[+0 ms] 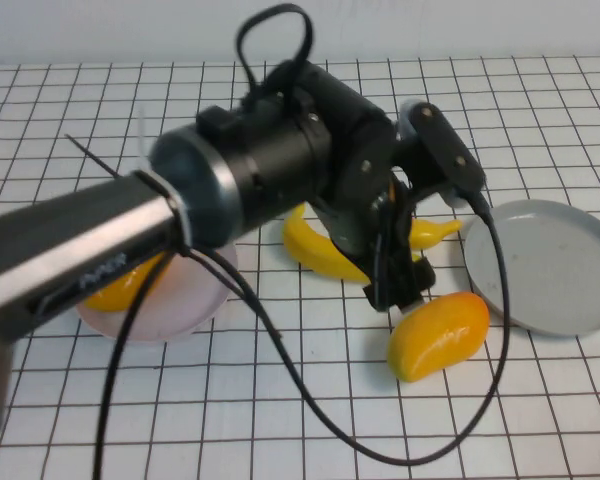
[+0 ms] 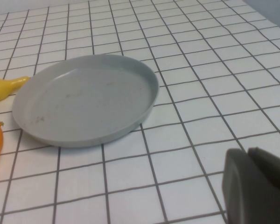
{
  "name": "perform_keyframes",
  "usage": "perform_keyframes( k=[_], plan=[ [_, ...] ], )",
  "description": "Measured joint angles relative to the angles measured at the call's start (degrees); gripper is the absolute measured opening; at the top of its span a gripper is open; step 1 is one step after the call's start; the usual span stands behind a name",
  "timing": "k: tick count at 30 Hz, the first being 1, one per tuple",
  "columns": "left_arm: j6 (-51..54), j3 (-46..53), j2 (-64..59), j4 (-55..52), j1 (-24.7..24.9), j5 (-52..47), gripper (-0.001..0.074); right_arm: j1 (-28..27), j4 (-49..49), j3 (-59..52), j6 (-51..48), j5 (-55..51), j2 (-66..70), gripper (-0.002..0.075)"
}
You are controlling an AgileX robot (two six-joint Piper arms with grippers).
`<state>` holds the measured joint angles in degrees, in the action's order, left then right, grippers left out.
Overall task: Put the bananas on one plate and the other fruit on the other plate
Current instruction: Put one type of fruit in the left plate
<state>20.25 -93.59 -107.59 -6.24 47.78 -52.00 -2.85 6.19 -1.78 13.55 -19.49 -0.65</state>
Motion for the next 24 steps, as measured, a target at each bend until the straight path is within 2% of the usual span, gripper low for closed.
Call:
perform_keyframes(
  k=[3,9,24],
  plan=[
    [1.11,-2.16,-3.63,0.85,1.73,-0.22,0.0668,0.0,0.0,0.0,0.0,0.0,0.01,-0.0016],
    [4.19,-5.91,-11.83,7.62,1.87,-1.59,0.0669,0.0,0.0,0.0,0.0,0.0,0.01,-0.0017],
    [6.69,-11.68,-17.72,15.28,2.15,-1.67,0.0669,0.0,0.0,0.0,0.0,0.0,-0.12,-0.0017]
  ],
)
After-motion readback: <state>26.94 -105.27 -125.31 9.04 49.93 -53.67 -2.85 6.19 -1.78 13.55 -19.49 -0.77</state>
